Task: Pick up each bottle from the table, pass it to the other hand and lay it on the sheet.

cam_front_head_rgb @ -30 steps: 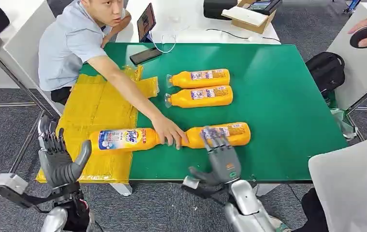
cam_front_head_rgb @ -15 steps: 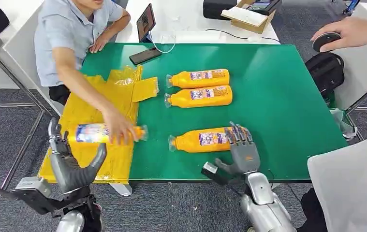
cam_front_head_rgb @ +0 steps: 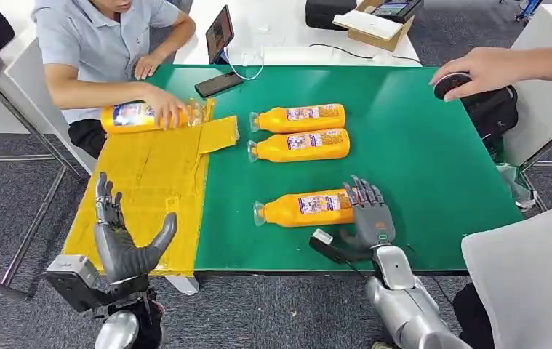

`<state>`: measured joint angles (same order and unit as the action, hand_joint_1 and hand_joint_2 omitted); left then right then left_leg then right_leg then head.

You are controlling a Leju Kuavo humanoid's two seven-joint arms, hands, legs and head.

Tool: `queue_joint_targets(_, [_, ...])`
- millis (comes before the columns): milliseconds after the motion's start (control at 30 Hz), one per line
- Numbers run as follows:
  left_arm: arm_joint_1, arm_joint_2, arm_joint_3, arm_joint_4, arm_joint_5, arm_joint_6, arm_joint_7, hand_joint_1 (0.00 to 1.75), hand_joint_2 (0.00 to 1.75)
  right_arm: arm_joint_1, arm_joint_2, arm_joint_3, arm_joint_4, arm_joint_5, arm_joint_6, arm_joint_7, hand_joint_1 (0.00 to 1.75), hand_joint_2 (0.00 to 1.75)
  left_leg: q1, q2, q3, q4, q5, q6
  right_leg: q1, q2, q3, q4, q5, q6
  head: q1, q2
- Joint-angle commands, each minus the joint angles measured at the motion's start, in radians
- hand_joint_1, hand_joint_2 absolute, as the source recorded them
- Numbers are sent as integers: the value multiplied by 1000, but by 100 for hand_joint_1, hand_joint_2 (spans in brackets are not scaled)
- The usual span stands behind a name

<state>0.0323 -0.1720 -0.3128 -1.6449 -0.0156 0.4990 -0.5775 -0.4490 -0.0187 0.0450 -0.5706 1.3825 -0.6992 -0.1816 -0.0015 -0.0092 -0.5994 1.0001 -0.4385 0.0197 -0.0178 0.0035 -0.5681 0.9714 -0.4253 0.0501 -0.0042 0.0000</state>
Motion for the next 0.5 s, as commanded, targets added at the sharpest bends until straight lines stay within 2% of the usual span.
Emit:
queue_joint_targets(33, [-105,15,-66,147,9,-8,13,0,175,-150,27,67,258,28,13,29,0,175,0,1,2,0,0,-1,0,0,1,0,0,-1,0,0])
queue_joint_targets(233, [-129,21,-101,153,22,-19,22,0,175,-170,43,81,296,27,54,60,0,175,1,1,4,0,0,-1,1,0,3,0,0,-2,0,0])
queue_joint_targets(433, [-150,21,-120,169,36,-25,34,0,175,-172,51,98,318,27,199,81,0,175,1,1,4,0,0,-1,1,-1,4,-1,0,-1,0,0])
queue_joint_targets(467, [-150,21,-120,169,36,-25,34,0,175,-172,51,98,318,27,199,81,173,175,0,1,4,0,1,-1,1,-1,3,-1,0,-1,0,0])
queue_joint_targets(500, [-156,22,-126,173,37,-32,37,0,175,-175,48,101,319,24,244,75,175,175,1,1,4,0,1,0,1,-1,3,-1,0,-1,0,0])
